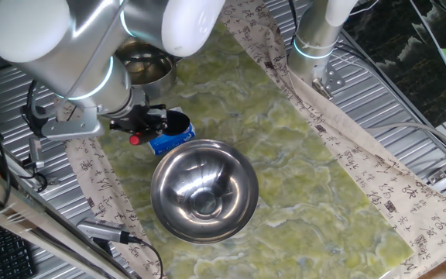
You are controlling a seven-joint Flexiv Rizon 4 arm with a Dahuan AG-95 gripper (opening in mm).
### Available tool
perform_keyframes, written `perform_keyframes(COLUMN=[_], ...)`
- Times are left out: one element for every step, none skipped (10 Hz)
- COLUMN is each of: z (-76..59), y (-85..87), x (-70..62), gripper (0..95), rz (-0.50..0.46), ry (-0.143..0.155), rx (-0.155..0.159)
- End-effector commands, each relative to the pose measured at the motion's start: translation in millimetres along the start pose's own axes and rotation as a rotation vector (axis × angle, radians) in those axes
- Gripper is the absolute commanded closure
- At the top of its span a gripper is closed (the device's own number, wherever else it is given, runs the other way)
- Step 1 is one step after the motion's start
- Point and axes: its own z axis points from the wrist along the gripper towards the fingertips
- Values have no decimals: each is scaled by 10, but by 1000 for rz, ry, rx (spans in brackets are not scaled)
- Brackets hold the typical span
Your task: Scoop water with a large spoon from one bowl to another
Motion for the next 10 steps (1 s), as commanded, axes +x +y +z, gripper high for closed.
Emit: perform_keyframes(z=[-42,-52,-79,-97,-106,-125,-140,-150,-164,-167], y=[32,42,72,96,109,140,172,192,233,253], x=[-44,-57,-97,-129,-147,-190,-237,-265,-322,-353], gripper=[950,950,950,950,950,950,950,950,950,950], rz=[14,18,29,39,45,55,67,75,90,98], ry=[9,11,15,18,19,21,22,22,20,18], rx=[-6,-7,-10,-12,-14,-14,-15,-15,-16,-16])
